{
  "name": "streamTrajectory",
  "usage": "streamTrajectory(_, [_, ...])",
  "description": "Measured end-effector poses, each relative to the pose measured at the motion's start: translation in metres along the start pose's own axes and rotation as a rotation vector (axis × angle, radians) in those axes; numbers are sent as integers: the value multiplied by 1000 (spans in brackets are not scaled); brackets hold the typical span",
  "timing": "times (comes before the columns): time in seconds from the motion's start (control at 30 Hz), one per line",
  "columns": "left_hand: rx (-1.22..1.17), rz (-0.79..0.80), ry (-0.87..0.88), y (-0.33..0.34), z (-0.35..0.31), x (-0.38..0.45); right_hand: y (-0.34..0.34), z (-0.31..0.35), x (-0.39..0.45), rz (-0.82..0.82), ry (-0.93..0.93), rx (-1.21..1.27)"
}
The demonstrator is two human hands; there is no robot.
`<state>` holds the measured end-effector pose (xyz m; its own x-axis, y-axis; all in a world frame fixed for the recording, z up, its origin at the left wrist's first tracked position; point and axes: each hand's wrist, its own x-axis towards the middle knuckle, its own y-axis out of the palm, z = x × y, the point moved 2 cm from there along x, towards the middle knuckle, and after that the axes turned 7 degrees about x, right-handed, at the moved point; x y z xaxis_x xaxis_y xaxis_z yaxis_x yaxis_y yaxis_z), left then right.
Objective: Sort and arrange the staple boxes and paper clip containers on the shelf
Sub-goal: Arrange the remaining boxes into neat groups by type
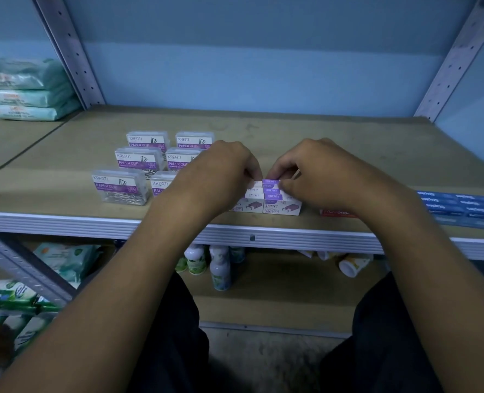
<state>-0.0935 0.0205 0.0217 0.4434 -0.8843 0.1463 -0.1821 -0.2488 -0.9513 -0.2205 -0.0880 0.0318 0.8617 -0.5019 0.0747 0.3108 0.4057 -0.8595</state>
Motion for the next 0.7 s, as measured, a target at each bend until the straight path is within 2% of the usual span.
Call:
streamTrajectory(0.17, [-21,32,1,-2,-1,0,2,-3,1,40,7,-14])
streamTrajectory(0.43, [31,132,43,-9,-2,-12,-3,-7,-3,200,-10,-34])
streamTrajectory(0.53, [114,178,40,-10,-5,-16,-1,-6,-2,205,-7,-60])
streamTrajectory(0.7, [117,191,1,-9,-5,-12,0,-3,-1,174,1,-99])
